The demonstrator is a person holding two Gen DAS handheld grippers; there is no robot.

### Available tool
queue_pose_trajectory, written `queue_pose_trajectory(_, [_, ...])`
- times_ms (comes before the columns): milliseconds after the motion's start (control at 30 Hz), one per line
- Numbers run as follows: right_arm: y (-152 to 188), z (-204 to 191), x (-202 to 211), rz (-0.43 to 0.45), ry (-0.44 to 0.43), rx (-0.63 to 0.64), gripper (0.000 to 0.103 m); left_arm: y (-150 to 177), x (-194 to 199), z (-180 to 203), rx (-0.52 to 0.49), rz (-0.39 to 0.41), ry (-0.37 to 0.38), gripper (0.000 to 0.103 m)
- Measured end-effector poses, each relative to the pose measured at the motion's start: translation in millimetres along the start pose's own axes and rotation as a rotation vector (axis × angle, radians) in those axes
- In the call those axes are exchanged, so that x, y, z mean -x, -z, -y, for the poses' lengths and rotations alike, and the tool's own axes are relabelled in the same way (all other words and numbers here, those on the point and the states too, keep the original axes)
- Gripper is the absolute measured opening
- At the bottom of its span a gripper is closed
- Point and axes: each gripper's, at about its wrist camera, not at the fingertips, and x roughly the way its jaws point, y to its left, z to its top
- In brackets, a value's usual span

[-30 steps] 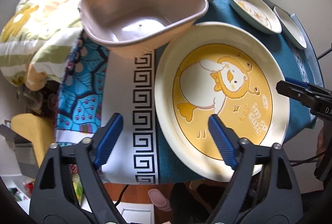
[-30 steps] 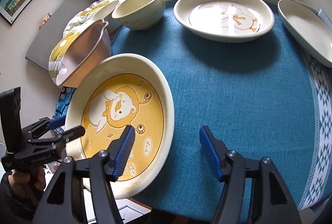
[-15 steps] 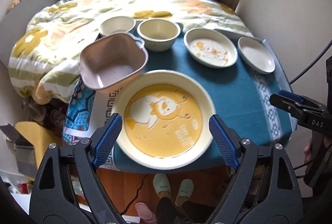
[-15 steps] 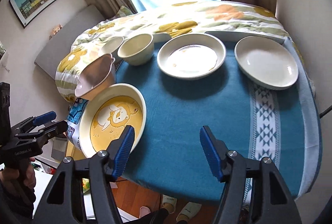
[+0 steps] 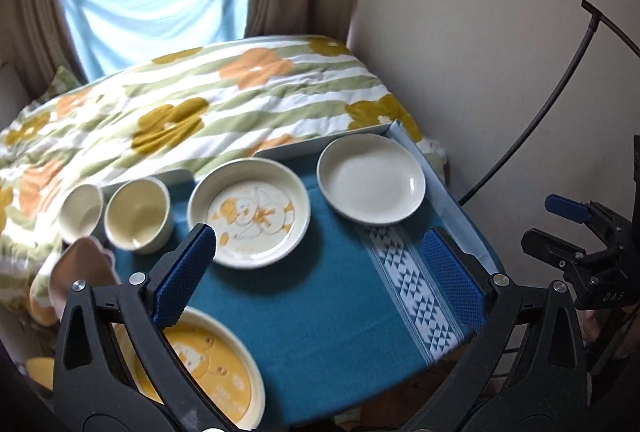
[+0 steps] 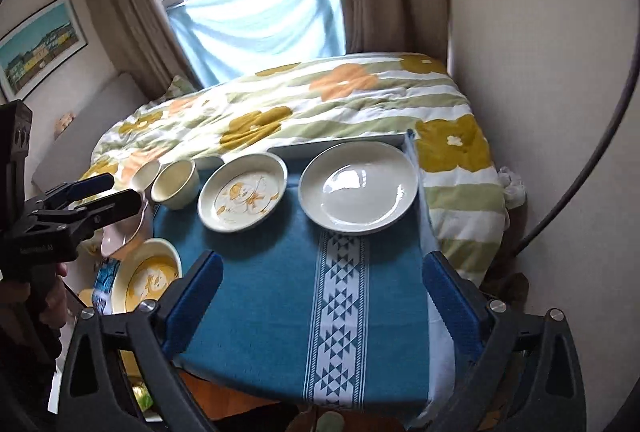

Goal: Organize plates and bowls

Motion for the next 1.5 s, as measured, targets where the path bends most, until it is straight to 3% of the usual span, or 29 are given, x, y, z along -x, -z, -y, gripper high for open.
queue_pose_trajectory(67, [-6.3,11.8,-6.2,0.011,0.055,-0.041,0.099,-22.1,-27.4,3.7,-0.032,-0.040,0.058,0.103])
queue_pose_trajectory(400, [-12.8,58.0,-105.5,-0.147,0.043,-0.362,0.099,-82.2,-177.1,3.9,-0.176,-0.263,0.222,0.101])
queue_pose_trajectory(500, [-3.7,64.2,-136.6,-0.170,0.016,-0.471,0.098,-83.4,-229.7,-4.3,-0.196,-0.354,0.257,0.088])
queue_pose_trajectory(667, [10.9,71.1,-179.9,-0.206,-0.004,-0.620,0.066,-67.8,-298.1,-16.0,-0.188,-0.488,0.330,0.055])
queue_pose_trajectory(800, [11.1,70.6,-196.8,-0.206,0.022,-0.634,0.057,-63.4,-320.9,-18.2,-0.196,-0.516,0.357,0.052])
queue_pose_trajectory(1033, [5.6,76.6,-209.4,-0.178,0.055,-0.658,0.033,-71.5,-330.4,-17.7,-0.220,-0.496,0.374,0.033])
queue_pose_trajectory(1233, [6.6,79.1,-212.8,-0.172,0.071,-0.664,0.020,-71.0,-331.6,-14.1,-0.246,-0.472,0.366,0.019])
queue_pose_trajectory(1500, [7.4,80.7,-213.7,-0.173,0.075,-0.654,0.017,-68.3,-332.9,-9.4,-0.270,-0.470,0.323,0.019])
